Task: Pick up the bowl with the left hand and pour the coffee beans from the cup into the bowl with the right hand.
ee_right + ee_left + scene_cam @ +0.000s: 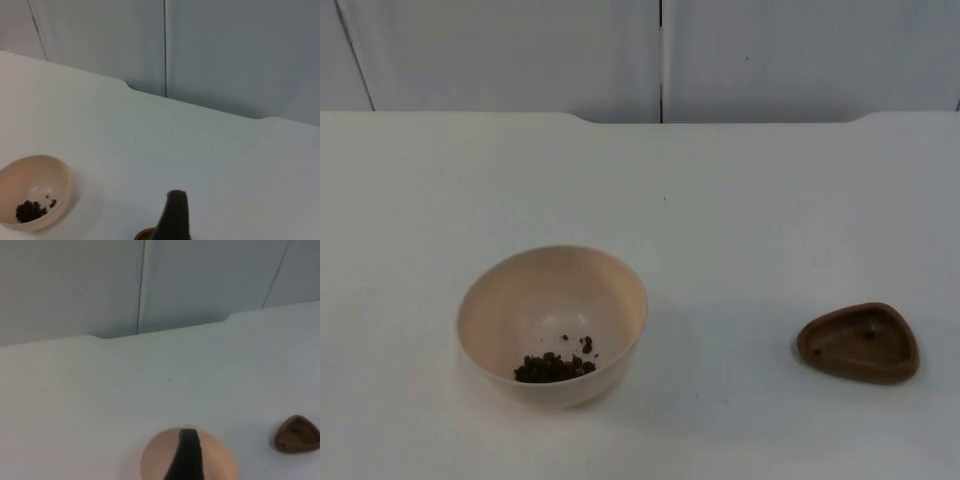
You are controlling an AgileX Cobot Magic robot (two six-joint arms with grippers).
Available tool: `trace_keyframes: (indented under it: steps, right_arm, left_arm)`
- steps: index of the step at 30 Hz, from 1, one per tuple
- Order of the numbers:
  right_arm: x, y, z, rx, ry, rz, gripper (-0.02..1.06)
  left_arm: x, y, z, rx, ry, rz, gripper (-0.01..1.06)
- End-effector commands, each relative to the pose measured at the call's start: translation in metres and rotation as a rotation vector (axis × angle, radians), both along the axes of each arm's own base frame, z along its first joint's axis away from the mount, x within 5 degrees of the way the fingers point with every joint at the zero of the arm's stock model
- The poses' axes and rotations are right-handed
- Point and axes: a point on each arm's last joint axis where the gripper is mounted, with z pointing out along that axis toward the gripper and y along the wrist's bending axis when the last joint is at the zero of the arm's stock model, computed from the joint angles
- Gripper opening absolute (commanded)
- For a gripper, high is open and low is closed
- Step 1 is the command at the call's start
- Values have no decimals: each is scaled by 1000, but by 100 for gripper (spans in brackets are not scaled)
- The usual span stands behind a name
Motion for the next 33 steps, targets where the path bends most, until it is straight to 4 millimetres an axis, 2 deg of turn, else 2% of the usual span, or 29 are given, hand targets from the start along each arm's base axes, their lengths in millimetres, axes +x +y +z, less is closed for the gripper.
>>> trace_keyframes:
  steps: [1,4,5,10,18,23,24,26,33]
  right_arm:
    - [-13,-5,-6,-6,-26,5,70]
    - [-29,-10,-15,2,-63,22,70]
    - [-29,-10,-15,2,-63,22,70]
    - [-54,-13,-36,25,-100,95,70]
    - [-79,-20,-53,13,-103,119,70]
    - [-94,-26,-58,14,-119,125,70]
    - [-99,-28,-60,15,-129,126,70]
    - [-100,-28,-61,13,-126,127,70]
    - [-102,-29,-68,-17,-61,133,70]
  left_arm:
    - [-11,3,-1,33,-19,-16,68]
    - [-28,8,-2,41,-29,-29,68]
    - [-28,8,-2,41,-29,-29,68]
    - [-59,19,-7,70,-62,-36,68]
    - [-90,31,-13,90,-141,-28,68]
    - [-95,34,-28,123,-147,-20,68]
    - [-95,34,-40,127,-131,-20,68]
    - [-89,33,-53,145,-91,-15,68]
    - [-80,30,-77,152,17,-12,68]
